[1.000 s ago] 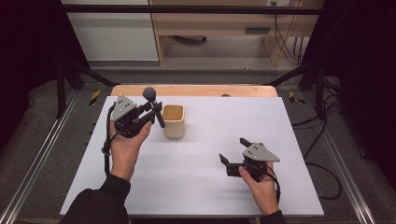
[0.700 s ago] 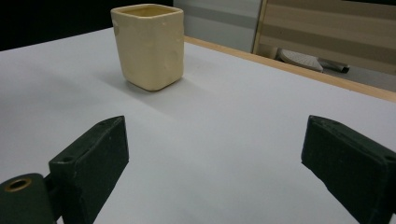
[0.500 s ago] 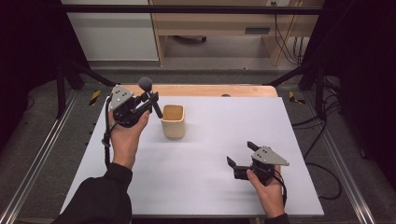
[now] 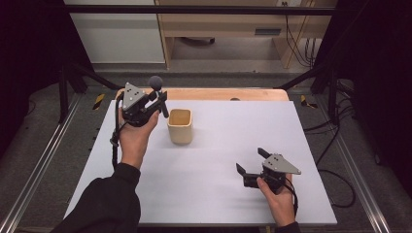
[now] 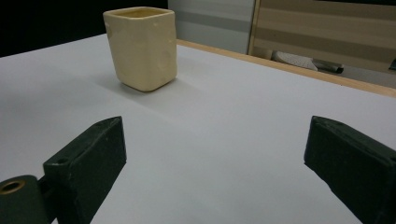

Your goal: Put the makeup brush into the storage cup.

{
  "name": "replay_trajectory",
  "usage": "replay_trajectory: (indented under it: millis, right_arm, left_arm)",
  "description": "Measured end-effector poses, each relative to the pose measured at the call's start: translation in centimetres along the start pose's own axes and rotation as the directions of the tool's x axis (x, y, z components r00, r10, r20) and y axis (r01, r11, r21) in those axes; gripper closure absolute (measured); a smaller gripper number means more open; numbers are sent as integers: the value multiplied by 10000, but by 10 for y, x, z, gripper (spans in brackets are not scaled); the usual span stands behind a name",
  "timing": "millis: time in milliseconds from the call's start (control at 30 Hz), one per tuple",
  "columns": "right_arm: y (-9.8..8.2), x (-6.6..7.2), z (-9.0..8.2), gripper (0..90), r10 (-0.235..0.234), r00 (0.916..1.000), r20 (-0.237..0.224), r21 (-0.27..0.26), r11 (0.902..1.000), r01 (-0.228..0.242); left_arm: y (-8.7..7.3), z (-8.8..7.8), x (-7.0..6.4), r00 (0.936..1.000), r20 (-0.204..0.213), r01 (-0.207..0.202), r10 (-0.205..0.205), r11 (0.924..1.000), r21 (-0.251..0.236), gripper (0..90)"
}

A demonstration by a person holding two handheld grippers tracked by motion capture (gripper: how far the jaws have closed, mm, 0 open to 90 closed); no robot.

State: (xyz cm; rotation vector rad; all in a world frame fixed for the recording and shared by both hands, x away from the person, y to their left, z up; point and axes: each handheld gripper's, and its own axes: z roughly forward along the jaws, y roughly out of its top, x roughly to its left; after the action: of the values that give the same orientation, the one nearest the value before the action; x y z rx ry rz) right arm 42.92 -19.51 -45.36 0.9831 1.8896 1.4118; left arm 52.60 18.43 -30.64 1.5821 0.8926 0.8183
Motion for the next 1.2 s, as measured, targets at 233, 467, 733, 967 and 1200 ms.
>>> replay_trajectory:
  millis: [233,467,733,967,1200]
  right_arm:
    - [-1,-1,1,58,203,9998,-13,-34,9998,-203]
    - [-2,-4,0,57,366,9993,-7,-45,9993,-366]
    - [-2,-6,-2,61,328,9994,53,-208,9993,-327]
    - [-3,-8,-4,66,392,9992,85,-204,9990,-390]
    - [-3,-9,-5,70,402,9991,91,-282,9988,-400]
  left_arm:
    - [-2,7,-3,9997,38,242,-242,9997,-66,703]
    - [-4,13,-7,9999,-4,126,-126,9999,40,703]
    - [-7,22,-8,9999,-12,152,-152,9999,67,703]
    - [-8,29,-8,9998,-98,173,-173,9998,40,703]
    - [-9,30,-12,9999,-147,36,-36,10000,9,703]
